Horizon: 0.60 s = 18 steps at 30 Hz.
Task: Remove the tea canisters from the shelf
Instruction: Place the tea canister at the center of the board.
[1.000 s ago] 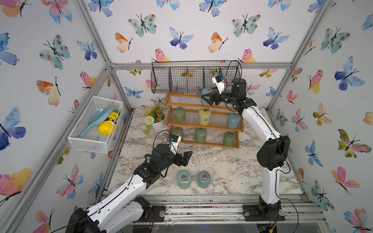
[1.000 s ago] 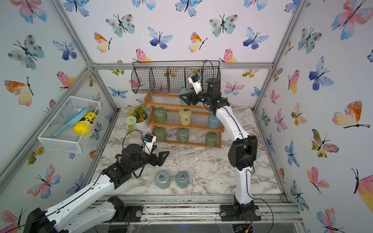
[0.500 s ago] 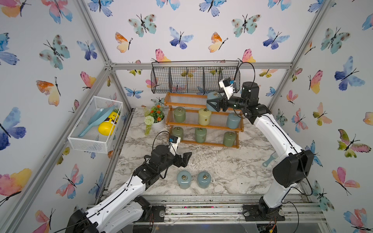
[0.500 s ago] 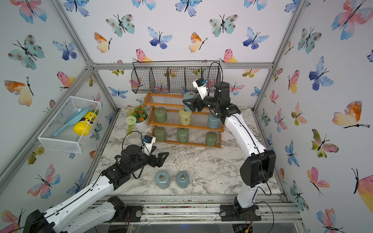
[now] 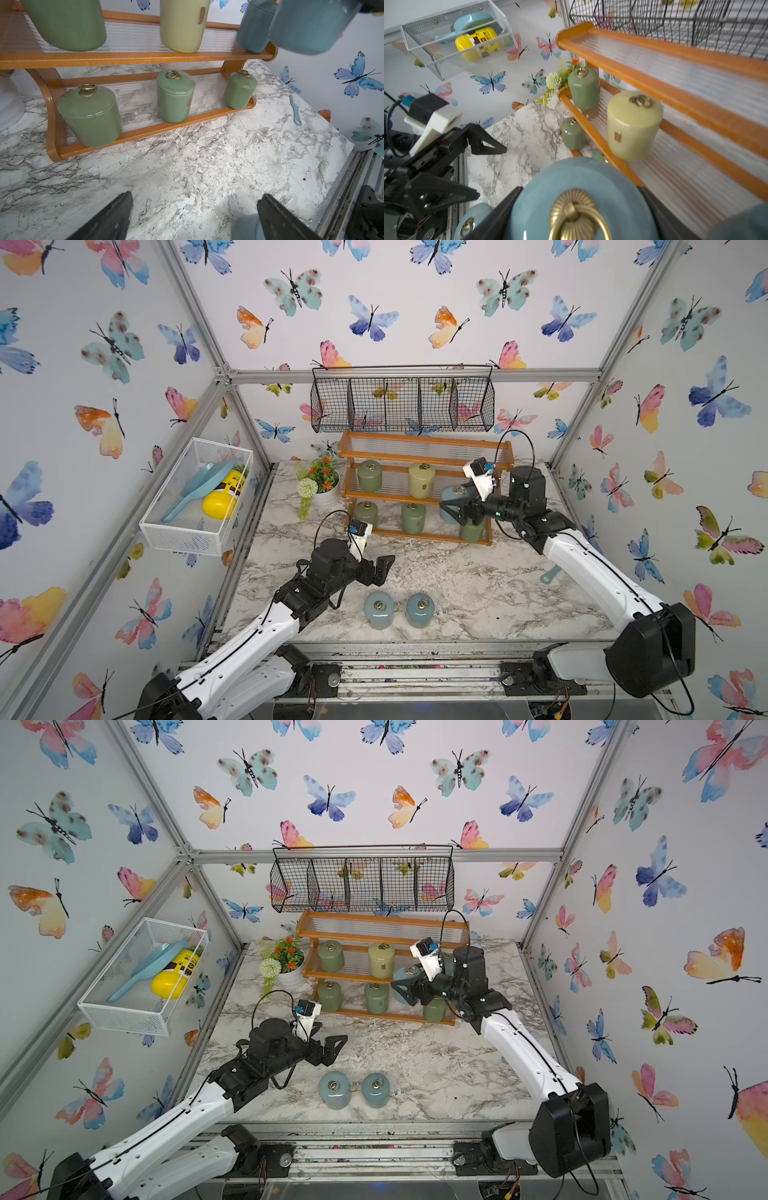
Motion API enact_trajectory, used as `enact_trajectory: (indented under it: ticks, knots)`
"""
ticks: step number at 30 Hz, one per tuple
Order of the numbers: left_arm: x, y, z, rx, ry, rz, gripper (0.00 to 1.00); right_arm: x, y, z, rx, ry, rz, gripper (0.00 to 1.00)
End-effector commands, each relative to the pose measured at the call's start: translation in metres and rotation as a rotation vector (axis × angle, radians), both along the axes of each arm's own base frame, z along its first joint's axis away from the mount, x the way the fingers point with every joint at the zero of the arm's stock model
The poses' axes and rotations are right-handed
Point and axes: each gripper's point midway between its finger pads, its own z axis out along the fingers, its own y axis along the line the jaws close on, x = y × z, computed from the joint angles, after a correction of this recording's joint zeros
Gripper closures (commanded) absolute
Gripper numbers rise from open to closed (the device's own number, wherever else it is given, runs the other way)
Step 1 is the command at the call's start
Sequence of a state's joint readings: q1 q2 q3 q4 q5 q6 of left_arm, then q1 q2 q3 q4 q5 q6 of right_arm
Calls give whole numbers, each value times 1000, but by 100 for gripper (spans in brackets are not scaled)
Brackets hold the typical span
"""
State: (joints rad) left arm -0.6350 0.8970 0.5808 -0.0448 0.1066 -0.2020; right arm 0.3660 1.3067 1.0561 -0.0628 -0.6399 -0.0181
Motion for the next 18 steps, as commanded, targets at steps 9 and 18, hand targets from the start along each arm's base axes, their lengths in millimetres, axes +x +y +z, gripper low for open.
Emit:
enact_trajectory:
  ticks: [9,18]
  knots:
    - [-6,-2,15,-10,2,-36,2,-51,-25,-39,70,21,-66,21]
    - [-2,-5,15,-1,-4,-45,2,-84,-32,-97,111,127,-113,22]
